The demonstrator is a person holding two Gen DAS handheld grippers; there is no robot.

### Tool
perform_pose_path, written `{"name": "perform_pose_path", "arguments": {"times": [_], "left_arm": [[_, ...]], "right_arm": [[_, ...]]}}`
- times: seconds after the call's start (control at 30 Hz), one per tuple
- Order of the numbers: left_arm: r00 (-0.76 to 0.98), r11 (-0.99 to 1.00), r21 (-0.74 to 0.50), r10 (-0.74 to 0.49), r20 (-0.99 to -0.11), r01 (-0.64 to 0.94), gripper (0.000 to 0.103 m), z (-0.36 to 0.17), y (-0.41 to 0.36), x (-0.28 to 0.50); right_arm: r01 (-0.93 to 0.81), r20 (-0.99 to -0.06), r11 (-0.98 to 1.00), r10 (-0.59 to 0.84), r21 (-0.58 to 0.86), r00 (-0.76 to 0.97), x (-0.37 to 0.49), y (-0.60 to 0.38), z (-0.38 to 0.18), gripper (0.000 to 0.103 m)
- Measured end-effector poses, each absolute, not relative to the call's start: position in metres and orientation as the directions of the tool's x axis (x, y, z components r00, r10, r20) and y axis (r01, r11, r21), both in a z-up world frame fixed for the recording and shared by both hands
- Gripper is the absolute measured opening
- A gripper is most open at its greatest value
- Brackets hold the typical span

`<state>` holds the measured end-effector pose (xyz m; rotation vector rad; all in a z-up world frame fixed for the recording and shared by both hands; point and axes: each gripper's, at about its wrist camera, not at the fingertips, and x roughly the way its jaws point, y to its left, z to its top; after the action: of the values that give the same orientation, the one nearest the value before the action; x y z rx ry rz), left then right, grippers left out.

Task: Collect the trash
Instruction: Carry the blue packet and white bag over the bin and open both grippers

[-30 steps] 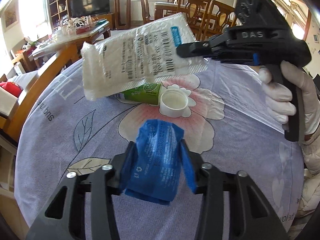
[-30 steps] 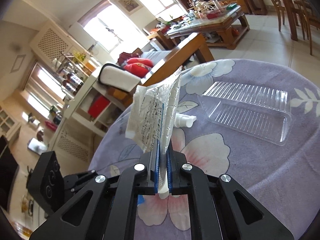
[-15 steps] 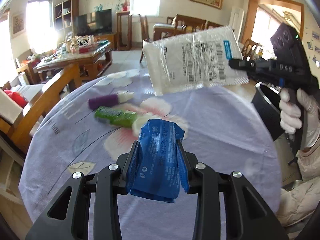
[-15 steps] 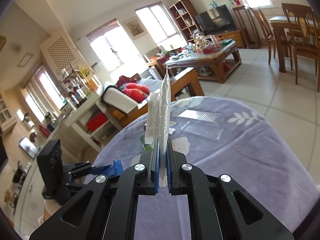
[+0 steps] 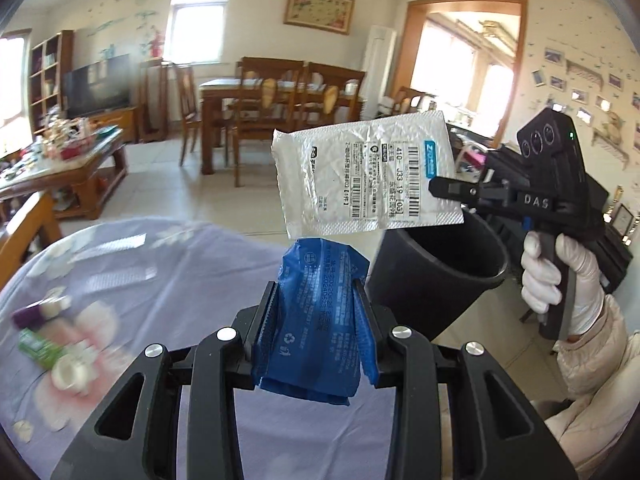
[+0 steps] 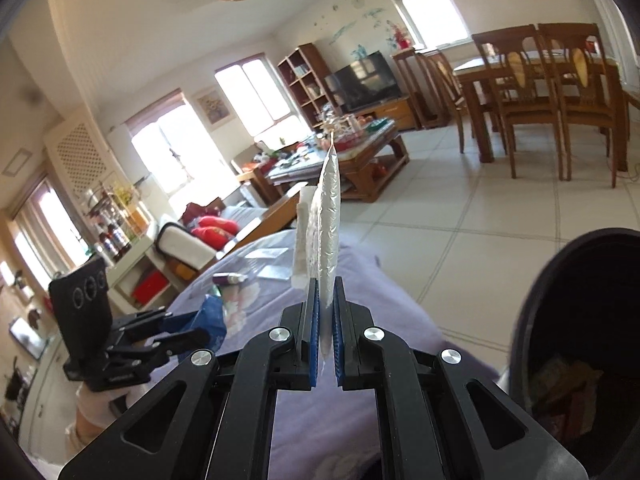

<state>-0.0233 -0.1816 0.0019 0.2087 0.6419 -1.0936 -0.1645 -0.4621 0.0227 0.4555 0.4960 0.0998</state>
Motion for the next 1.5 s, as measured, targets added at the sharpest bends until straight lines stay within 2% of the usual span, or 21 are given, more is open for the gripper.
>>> {"name": "perform_pose_path", "arguments": {"times": [0.27, 0.43, 0.77, 1.0, 1.23, 1.27, 1.37, 1.43, 1.5], "left_arm": [[0.153, 0.303, -0.196, -0.825, -0.544, 0.933, 0.036, -0.001, -0.300, -0.055], [0.073, 0.221, -0.206, -0.831, -0.551, 0.953, 0.036, -0.015, -0.374, -0.077], [0.014, 0.167, -0.173, -0.755, -0.655, 0.971, 0.036, -0.059, -0.473, -0.099], [0.014, 0.171, -0.155, -0.715, -0.699, 0.973, 0.036, -0.078, -0.481, -0.099], [0.033, 0.183, -0.133, -0.698, -0.715, 0.974, 0.038, -0.083, -0.481, -0.100], [0.038, 0.184, -0.128, -0.696, -0.717, 0.975, 0.038, -0.083, -0.480, -0.101], [0.052, 0.188, -0.109, -0.687, -0.725, 0.976, 0.038, -0.083, -0.482, -0.099], [0.055, 0.189, -0.103, -0.685, -0.727, 0.977, 0.038, -0.084, -0.479, -0.098], [0.067, 0.197, -0.097, -0.685, -0.725, 0.976, 0.041, -0.083, -0.477, -0.098]], "right_arm": [[0.281, -0.486, 0.888, -0.076, 0.363, 0.871, -0.259, -0.571, -0.002, 0.007], [0.401, -0.564, 0.853, -0.160, 0.333, 0.810, -0.291, -0.615, -0.037, 0.007], [0.463, -0.698, 0.839, -0.148, 0.286, 0.700, -0.259, -0.625, -0.096, 0.007], [0.461, -0.728, 0.853, -0.153, 0.243, 0.668, -0.238, -0.627, -0.113, 0.007], [0.468, -0.737, 0.842, -0.135, 0.266, 0.662, -0.230, -0.626, -0.116, 0.007], [0.469, -0.739, 0.841, -0.131, 0.271, 0.661, -0.229, -0.628, -0.116, 0.008], [0.465, -0.728, 0.844, -0.139, 0.268, 0.672, -0.228, -0.627, -0.113, 0.026], [0.467, -0.719, 0.844, -0.151, 0.264, 0.678, -0.230, -0.624, -0.110, 0.043], [0.468, -0.715, 0.843, -0.155, 0.264, 0.682, -0.231, -0.624, -0.108, 0.046]]}}
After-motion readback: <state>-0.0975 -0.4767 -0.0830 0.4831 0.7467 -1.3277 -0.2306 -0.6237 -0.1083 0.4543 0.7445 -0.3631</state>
